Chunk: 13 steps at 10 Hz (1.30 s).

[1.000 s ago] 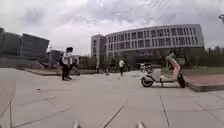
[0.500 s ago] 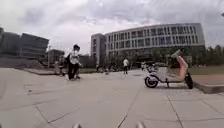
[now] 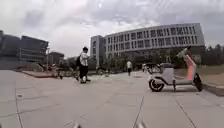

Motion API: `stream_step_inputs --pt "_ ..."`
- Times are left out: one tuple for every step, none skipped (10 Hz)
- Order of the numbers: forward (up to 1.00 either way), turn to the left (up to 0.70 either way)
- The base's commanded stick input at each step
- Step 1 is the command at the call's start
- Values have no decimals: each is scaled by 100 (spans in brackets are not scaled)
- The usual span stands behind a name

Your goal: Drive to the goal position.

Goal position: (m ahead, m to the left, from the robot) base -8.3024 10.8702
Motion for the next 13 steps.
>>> stream_step_inputs --pt "70 0" --pt "70 0" --pt "70 -4" --pt "70 -11" --pt "70 -14" --pt "70 -14" --pt "70 -14" --pt "70 -14" --pt "70 -14" --pt "70 -14" --pt "70 -14" --pt "70 -14" --pt "70 -14"
